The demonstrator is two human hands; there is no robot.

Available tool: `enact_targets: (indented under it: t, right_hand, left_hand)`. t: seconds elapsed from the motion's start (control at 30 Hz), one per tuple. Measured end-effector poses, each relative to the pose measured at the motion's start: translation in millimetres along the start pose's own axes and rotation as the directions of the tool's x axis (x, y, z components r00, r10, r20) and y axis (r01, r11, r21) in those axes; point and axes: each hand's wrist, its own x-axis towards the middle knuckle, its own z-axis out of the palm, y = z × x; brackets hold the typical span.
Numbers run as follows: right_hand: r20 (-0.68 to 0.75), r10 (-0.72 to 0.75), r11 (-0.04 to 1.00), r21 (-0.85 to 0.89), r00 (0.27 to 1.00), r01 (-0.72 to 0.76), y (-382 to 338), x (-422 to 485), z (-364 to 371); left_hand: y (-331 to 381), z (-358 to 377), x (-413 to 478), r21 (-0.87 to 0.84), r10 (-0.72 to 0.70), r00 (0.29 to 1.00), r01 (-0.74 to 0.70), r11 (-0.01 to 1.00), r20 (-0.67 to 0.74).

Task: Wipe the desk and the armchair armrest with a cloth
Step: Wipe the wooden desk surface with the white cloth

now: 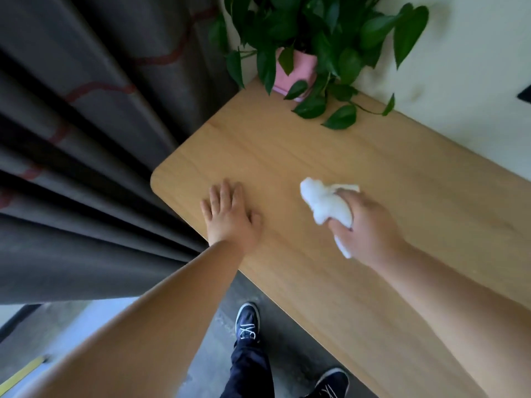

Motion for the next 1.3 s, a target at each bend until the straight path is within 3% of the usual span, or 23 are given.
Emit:
enact_targets:
  t: [0.13,0.2,0.33,0.47,0.6,0.73,0.97,1.03,1.13,1.23,1.3]
  right_hand:
    - [-0.052,0.115,0.953,-0.275,0.992,-0.125,64,50,-40]
    - [0.02,0.194,0.897,-0.409,0.981,-0.169,103,64,-45]
    - [0.159,0.351,0.859,-0.447,0.923,-0.25,144,66,-24]
    - [0.119,0.212,0.877,-0.46,0.97,-0.135,145,67,-7]
    - [0.16,0.0,0.956,-0.29,0.987,0.047,115,39,2]
    - [0.214,-0.362,0.916,-0.1,0.907,0.389,69,-39,32]
    - [0.335,-0.404,0.909,0.043,0.851,0.415,41,-122,45]
    - [0.311,-0.34,0.94,0.094,0.888,0.327,33,-123,34]
    - [0.148,-0.009,0.951,0.307,0.989,-0.037,28,-103,-3]
    - [-0.122,0.179,0.943,0.303,0.976,-0.136,55,-64,-47]
    - [-0.191,0.213,0.959,0.228,0.958,-0.168,83,-30,-73]
  left_hand:
    - [33,14,-21,0.064,0.283,0.957,-0.287,0.956,0.062]
    - [38,21,-27,0.093,0.315,0.949,-0.317,0.944,0.033]
    - [35,31,-25,0.119,0.322,0.945,-0.313,0.942,-0.063]
    - [40,33,-24,0.12,0.331,0.94,-0.32,0.94,-0.084]
    - [39,31,-24,0.118,0.324,0.943,-0.315,0.942,-0.071]
    - [39,31,-24,0.103,0.324,0.943,-0.315,0.943,-0.078]
    - [40,30,-26,0.106,0.323,0.944,-0.315,0.943,-0.072]
    - [41,28,-29,0.094,0.33,0.943,-0.324,0.941,-0.053]
    - [46,24,-35,0.055,0.395,0.918,-0.394,0.918,-0.016]
    - [71,19,-30,-0.084,0.463,0.886,-0.463,0.883,-0.011]
    - [100,16,-18,-0.141,0.527,0.85,-0.524,0.84,-0.021]
